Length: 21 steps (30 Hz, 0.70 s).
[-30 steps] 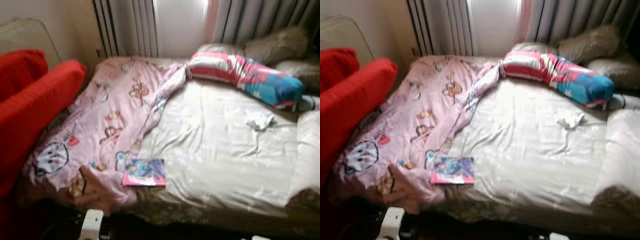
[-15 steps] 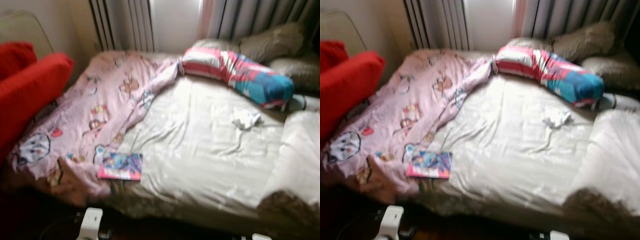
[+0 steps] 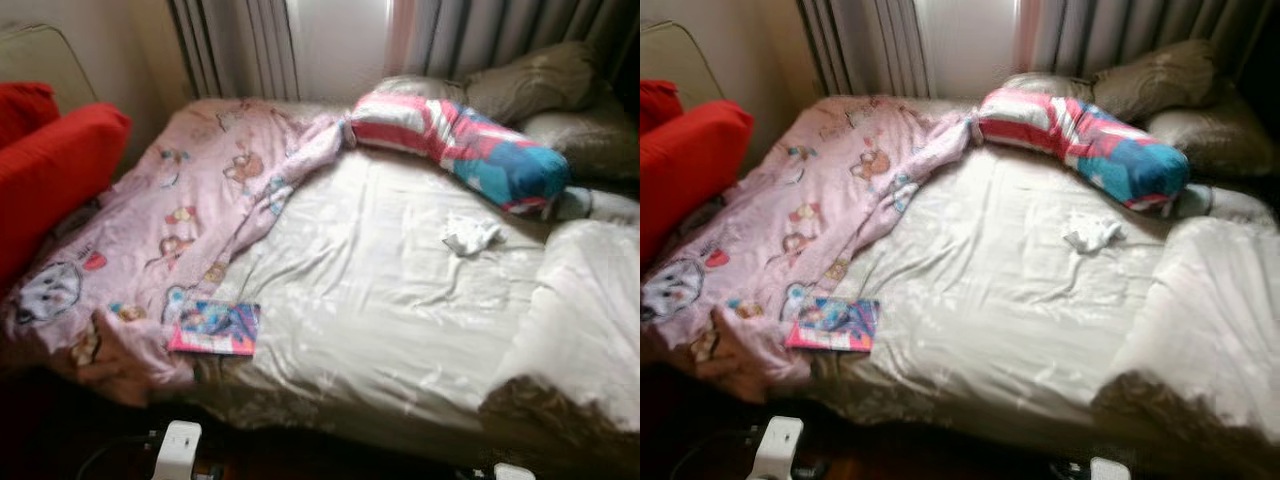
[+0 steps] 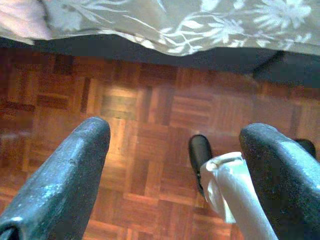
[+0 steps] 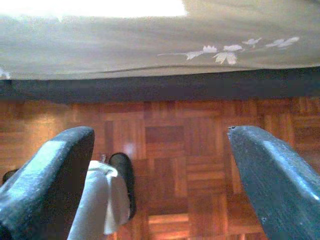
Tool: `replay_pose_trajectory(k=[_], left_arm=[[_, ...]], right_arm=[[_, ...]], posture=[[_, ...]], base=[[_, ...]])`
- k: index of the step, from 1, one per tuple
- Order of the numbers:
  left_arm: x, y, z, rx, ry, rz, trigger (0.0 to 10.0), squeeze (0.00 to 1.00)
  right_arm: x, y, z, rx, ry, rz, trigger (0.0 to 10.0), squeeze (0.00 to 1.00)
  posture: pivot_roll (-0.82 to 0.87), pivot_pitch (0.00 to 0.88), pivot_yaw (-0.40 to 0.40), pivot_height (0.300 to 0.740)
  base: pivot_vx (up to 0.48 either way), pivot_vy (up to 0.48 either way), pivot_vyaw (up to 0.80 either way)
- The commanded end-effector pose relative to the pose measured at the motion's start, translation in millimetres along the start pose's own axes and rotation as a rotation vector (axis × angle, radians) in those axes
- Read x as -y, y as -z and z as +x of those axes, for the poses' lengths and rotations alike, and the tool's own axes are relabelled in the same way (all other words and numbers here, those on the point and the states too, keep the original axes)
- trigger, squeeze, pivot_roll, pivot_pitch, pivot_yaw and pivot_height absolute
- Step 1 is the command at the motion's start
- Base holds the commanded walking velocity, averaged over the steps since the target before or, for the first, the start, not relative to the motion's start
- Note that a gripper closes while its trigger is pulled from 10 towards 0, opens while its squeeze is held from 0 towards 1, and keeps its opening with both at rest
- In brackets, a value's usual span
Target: Clean up the room
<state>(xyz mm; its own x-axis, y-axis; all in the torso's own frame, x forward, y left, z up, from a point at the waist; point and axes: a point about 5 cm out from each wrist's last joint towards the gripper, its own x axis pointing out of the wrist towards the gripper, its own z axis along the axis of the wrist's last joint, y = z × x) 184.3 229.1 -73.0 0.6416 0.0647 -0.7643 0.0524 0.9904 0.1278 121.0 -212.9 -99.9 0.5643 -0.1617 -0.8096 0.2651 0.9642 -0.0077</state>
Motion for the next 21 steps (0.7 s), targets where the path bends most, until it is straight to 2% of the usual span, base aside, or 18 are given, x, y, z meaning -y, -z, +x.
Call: replay_pose_trajectory(k=[1,6,21], left_arm=[[-2.5,2.0,-0.8,-0.010,0.007,0.022,10.0,0.00],[-3.0,3.0,-1.1,-0.014,0.007,0.025,10.0,0.00],[-2.4,4.4,-1.5,-0.016,0.013,0.028,10.0,0.00]], right_arm=[[1.6,4.0,-1.3,-0.011,0.008,0.010,10.0,0.00],[1.4,4.9,-1.7,-0.009,0.007,0.011,10.0,0.00],[2.6,5.0,-2.6,0.007,0.008,0.014,10.0,0.00]], posture=[[-0.05,0.032,0.031,0.735],[-0.05,0.034,0.033,0.735],[-0.05,0.039,0.029,0.735]], base=[[0.000,0.000,-0.75],[0.000,-0.048,-0.72],[0.000,-0.276,0.00]])
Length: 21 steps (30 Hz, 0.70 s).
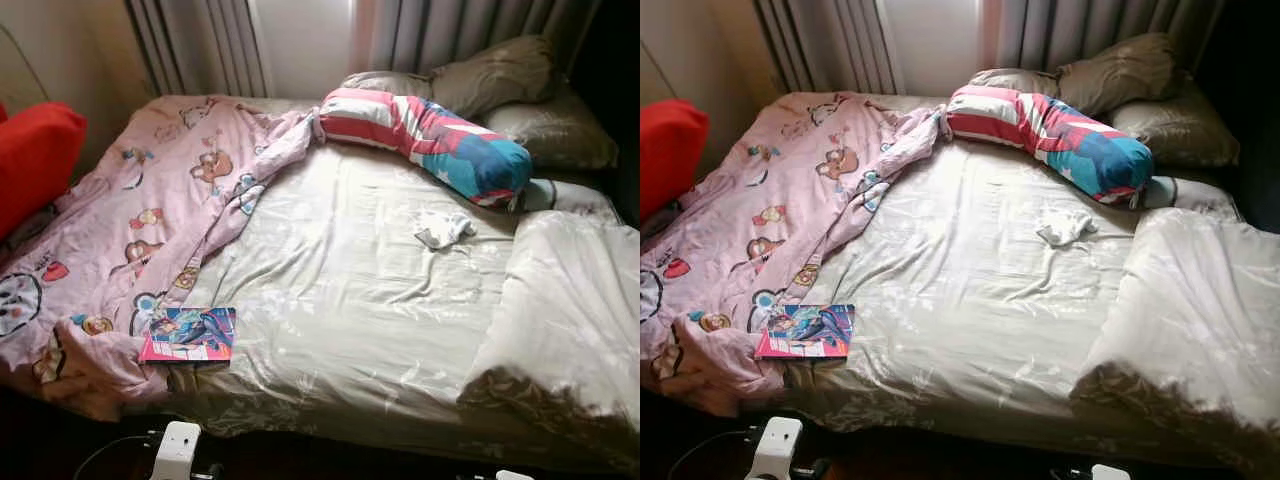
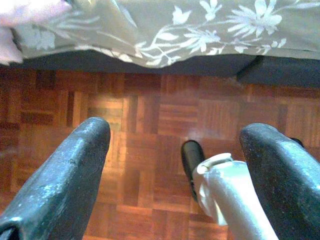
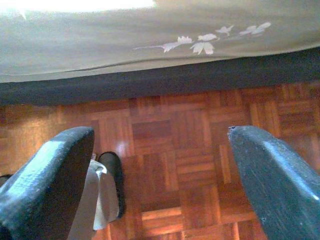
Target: Clean up the room
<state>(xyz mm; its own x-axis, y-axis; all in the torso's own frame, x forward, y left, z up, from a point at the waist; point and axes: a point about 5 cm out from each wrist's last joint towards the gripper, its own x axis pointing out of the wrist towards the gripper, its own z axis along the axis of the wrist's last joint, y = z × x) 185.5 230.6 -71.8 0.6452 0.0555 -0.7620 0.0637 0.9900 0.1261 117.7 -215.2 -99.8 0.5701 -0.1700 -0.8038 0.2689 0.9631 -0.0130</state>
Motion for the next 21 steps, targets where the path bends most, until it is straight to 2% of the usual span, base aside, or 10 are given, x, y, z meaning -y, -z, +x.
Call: replay_pose_trajectory(k=[1,21], left_arm=[[-0.6,5.9,-1.5,-0.021,0.005,0.020,10.0,0.00],[1.5,5.4,-1.1,-0.019,0.014,0.018,10.0,0.00]], right_arm=[[-0.4,2.9,-1.1,-0.003,0.001,0.014,10.0,0.00],[1.2,1.9,-1.1,0.004,0.005,0.017,10.0,0.00]], posture=[[-0.05,0.039,0.029,0.735],[-0.06,0.039,0.026,0.735]], base=[[0.000,-0.277,0.00],[0.000,-0.278,0.00]])
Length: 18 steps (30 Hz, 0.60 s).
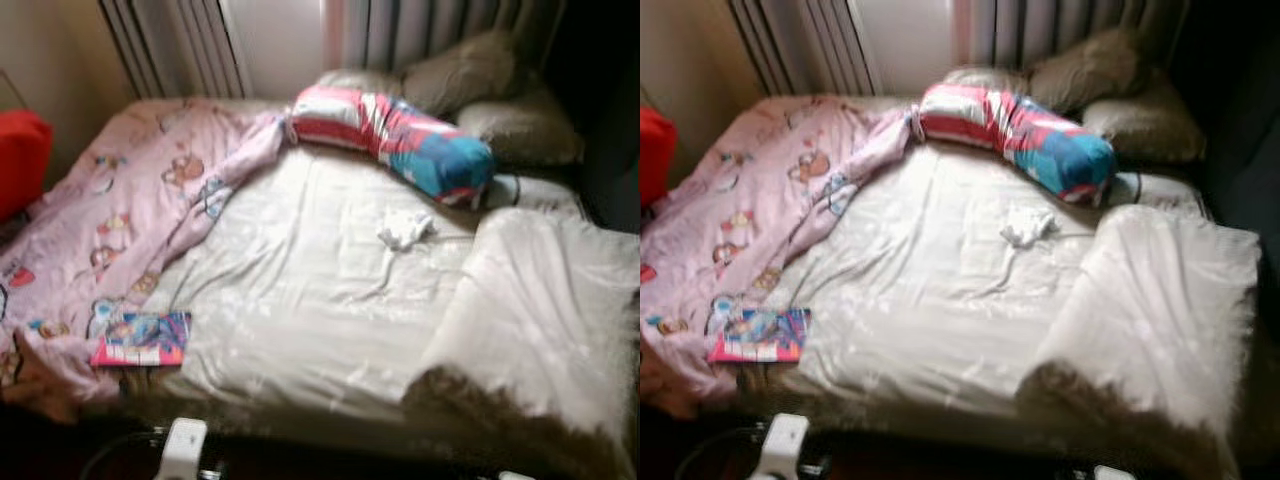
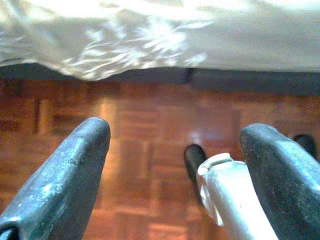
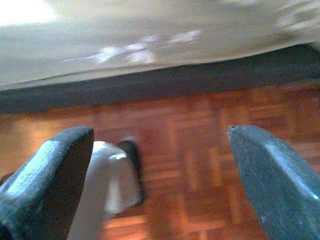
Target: Clean up the room
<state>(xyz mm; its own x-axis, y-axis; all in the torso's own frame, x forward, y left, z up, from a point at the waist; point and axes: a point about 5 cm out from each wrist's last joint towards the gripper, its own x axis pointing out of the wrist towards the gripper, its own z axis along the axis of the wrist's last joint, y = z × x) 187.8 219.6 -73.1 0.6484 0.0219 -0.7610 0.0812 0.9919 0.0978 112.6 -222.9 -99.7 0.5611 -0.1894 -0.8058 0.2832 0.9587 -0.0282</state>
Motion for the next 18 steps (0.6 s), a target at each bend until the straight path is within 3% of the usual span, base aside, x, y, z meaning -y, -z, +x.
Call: replay_pose_trajectory(k=[1,6,18], left_arm=[[-9.3,7.7,-3.4,-0.027,-0.019,0.023,10.0,0.00],[-9.4,7.9,-3.5,-0.026,-0.018,0.022,10.0,0.00],[-9.2,7.9,-3.4,-0.025,-0.025,0.016,10.0,0.00]], right_arm=[[-7.6,-0.4,0.5,0.008,-0.017,0.014,10.0,0.00],[-7.8,-0.8,0.3,0.016,-0.018,0.019,10.0,0.00],[-7.7,-2.3,0.3,0.030,-0.022,0.016,10.0,0.00]], posture=[[-0.06,0.039,0.026,0.735],[-0.06,0.038,0.026,0.735],[-0.06,0.034,0.019,0.735]], base=[[0.000,-0.277,0.00],[0.000,-0.262,0.00],[0.000,0.000,0.00]])
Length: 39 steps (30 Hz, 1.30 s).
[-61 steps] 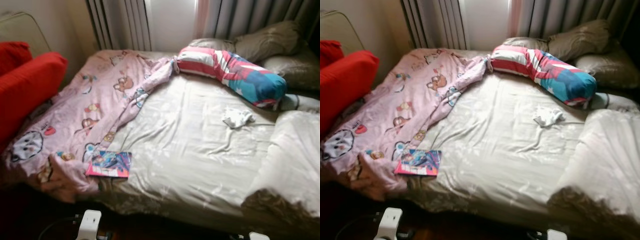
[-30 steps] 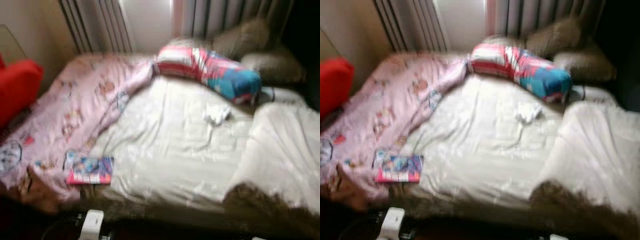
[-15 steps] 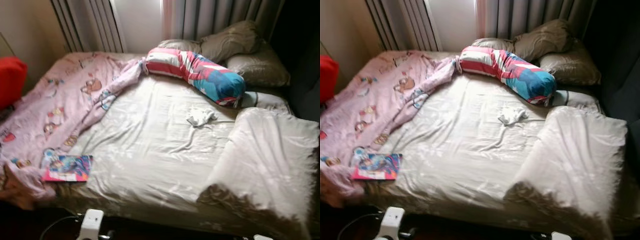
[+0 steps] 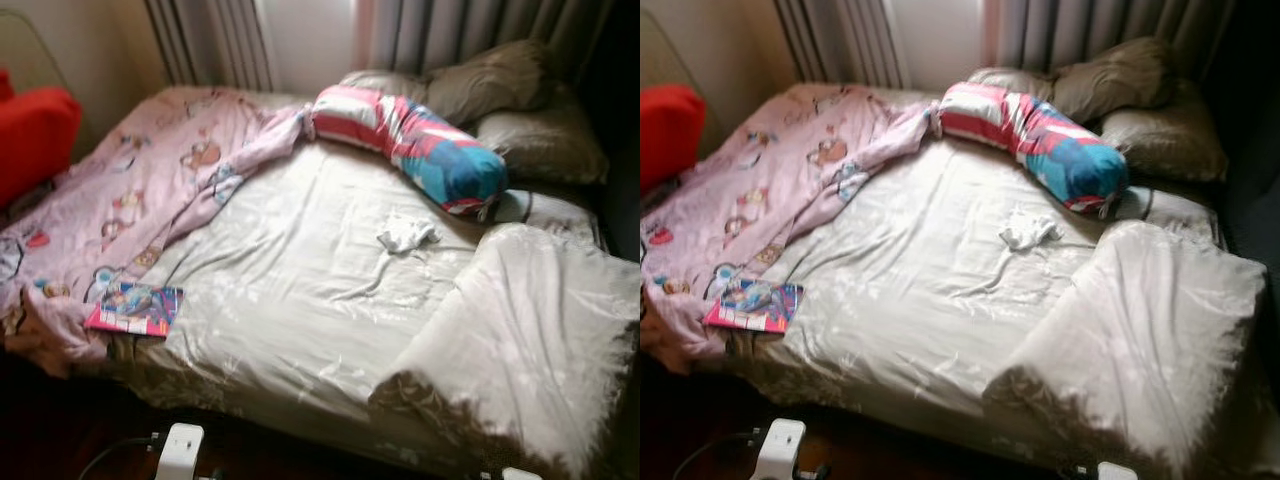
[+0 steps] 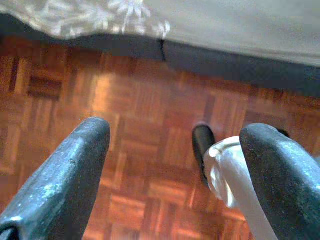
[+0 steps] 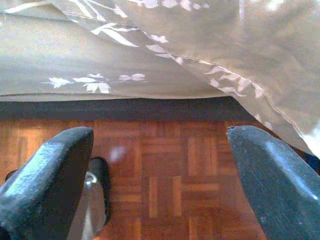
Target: Clean up the room
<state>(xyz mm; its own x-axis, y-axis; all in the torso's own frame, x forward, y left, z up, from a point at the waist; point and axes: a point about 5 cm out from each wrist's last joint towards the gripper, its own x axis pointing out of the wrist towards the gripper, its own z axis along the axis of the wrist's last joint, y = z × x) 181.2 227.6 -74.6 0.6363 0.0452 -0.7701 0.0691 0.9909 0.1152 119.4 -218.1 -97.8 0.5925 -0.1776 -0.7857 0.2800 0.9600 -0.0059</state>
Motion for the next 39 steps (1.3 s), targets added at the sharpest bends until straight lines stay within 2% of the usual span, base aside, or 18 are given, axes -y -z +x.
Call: replay_pose_trajectory(k=[1,4,13,26,27,28,29,30,31,34,35,36,37,39], left_arm=[[-2.0,1,-0.3,-0.007,-0.003,0.018,10.0,0.00],[-1.8,0,-0.2,-0.006,-0.001,0.022,10.0,0.00],[-1.4,0,0.0,-0.004,-0.004,0.015,10.0,0.00],[-2.5,-4,-0.7,0.046,-0.022,0.011,10.0,0.00],[-2.7,-4,-0.8,0.053,-0.025,0.008,10.0,0.00],[-3.1,-5,-1.1,0.066,-0.033,0.006,10.0,0.00],[-3.1,-5,-1.1,0.066,-0.033,0.006,10.0,0.00],[-3.3,-5,-1.3,0.076,-0.040,0.004,10.0,0.00],[-4.3,-7,-2.2,0.114,-0.064,-0.027,10.0,0.00],[-4.8,-9,-3.3,0.154,-0.082,-0.068,10.0,0.00],[-8.0,-25,-1.6,0.224,-0.094,-0.082,10.0,0.00],[-8.0,-25,-1.6,0.224,-0.094,-0.082,10.0,0.00],[-21.0,-64,-1.7,0.380,-0.138,-0.062,10.0,0.00],[-22.1,-110,-6.8,0.587,-0.110,-0.100,10.0,0.00]], right_arm=[[-1.2,3,-1.2,-0.004,-0.002,0.007,10.0,0.00],[-1.0,4,-1.1,-0.010,0.002,0.012,10.0,0.00],[-0.8,3,-0.7,-0.013,-0.003,0.004,10.0,0.00],[-2.9,-6,-1.7,0.089,-0.033,0.001,10.0,0.00],[-14.2,-28,5.5,0.151,-0.047,-0.006,10.0,0.00],[-28.0,-59,12.7,0.239,-0.062,-0.004,10.0,0.00],[-28.0,-59,12.7,0.239,-0.062,-0.004,10.0,0.00],[-37.8,-81,15.9,0.300,-0.073,-0.002,10.0,0.00],[-40.2,-101,17.6,0.359,-0.077,-0.005,10.0,0.00],[-37.0,-108,17.4,0.390,-0.075,-0.018,10.0,0.00],[-36.6,-111,17.2,0.405,-0.077,-0.021,10.0,0.00],[-36.6,-111,17.2,0.405,-0.077,-0.021,10.0,0.00],[-37.4,-122,15.9,0.462,-0.090,-0.031,10.0,0.00],[-38.8,-135,13.4,0.528,-0.108,-0.047,10.0,0.00]], posture=[[-0.06,0.034,0.019,0.735],[-0.06,0.033,0.019,0.735],[-0.06,0.031,0.019,0.735],[-0.06,0.037,0.017,0.735],[-0.06,0.038,0.017,0.735],[-0.06,0.039,0.017,0.735],[-0.06,0.039,0.017,0.735],[-0.06,0.039,0.017,0.735],[-0.06,0.042,0.013,0.735],[-0.06,0.047,0.008,0.735],[-0.06,0.047,0.008,0.735],[-0.06,0.047,0.008,0.735],[-0.06,0.049,0.002,0.735],[-0.06,0.047,0.000,0.735]], base=[[0.000,0.000,0.00],[0.000,-0.310,0.00],[0.000,-0.254,-0.78],[0.000,0.000,0.00],[0.000,0.000,0.00],[0.000,0.000,0.00],[0.000,0.000,0.00],[0.000,0.000,0.00],[0.000,0.000,0.00],[0.000,0.000,0.00],[0.000,0.000,0.00],[0.000,0.000,0.00],[0.000,0.000,0.00],[0.000,0.000,0.00]])
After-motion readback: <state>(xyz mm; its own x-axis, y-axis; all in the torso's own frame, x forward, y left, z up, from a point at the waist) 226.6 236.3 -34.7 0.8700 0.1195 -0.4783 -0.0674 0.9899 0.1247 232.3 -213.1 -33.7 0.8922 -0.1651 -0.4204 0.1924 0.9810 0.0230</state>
